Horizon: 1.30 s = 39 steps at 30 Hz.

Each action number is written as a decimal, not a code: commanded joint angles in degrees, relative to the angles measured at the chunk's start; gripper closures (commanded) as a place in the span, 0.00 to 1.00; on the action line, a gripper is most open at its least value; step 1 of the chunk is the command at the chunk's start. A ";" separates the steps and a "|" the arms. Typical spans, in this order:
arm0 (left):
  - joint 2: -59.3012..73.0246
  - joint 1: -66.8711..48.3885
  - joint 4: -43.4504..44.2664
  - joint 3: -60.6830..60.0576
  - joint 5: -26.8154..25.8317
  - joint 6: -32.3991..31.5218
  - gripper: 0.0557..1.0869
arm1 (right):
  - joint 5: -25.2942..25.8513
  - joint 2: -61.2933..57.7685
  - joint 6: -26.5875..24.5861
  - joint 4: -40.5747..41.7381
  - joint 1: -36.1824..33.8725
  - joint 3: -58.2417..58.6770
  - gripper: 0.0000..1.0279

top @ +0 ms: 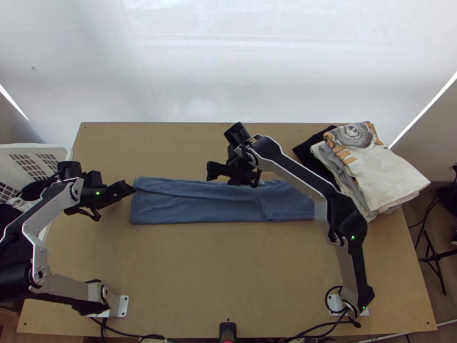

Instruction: Fold the t-shirt

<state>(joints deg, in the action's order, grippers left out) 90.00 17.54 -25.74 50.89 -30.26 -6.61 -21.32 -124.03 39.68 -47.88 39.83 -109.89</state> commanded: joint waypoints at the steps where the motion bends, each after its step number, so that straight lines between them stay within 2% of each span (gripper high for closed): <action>1: 3.52 0.74 0.07 1.66 -3.84 0.02 0.04 | -0.04 -2.36 0.40 -0.02 0.07 -0.59 0.04; 11: 6.68 -0.14 -4.23 3.95 -8.76 1.25 0.04 | -0.04 -3.85 0.05 -0.73 0.07 -0.15 0.04; 21: 7.47 -7.43 -9.51 4.04 -11.84 3.98 0.04 | -0.04 -3.94 -0.13 -0.99 -0.64 -0.50 0.04; 25: 11.34 -9.63 -9.42 5.44 -11.84 -1.47 0.04 | -0.04 -3.68 -0.22 -1.17 -0.99 -0.59 0.04; 28: 9.23 -11.65 -5.64 4.21 -11.58 -1.39 0.06 | 0.05 -3.33 -0.31 -1.34 -1.34 -0.42 0.04; 29: 9.06 -12.18 -5.38 4.57 -11.40 -1.56 0.08 | -0.04 -3.06 -0.39 -1.43 -1.51 -0.33 0.04; 30: 8.97 -12.44 -5.46 5.09 -10.87 -1.56 0.15 | -0.04 -2.71 -0.57 -1.52 -1.69 -0.33 0.04; 31: 8.62 -12.62 -5.11 5.44 -9.73 -1.56 0.29 | -0.04 -2.27 -0.75 -1.87 -1.95 -0.24 0.04; 34: 5.89 -12.62 2.27 4.21 -5.69 -2.62 0.97 | -0.04 -0.34 -1.54 -2.92 -3.01 -0.15 0.04; 35: 5.01 -12.27 4.82 3.69 -5.60 -2.44 0.97 | -0.04 0.80 -1.80 -3.36 -3.62 0.11 0.04; 39: 3.26 -8.75 4.38 3.42 -5.60 -1.39 0.97 | -0.48 6.96 -2.50 -3.98 -6.26 2.40 0.04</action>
<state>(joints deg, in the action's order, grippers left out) 96.36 6.28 -25.58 55.09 -37.58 -8.16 -21.39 -123.83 38.33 -50.65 36.67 -109.67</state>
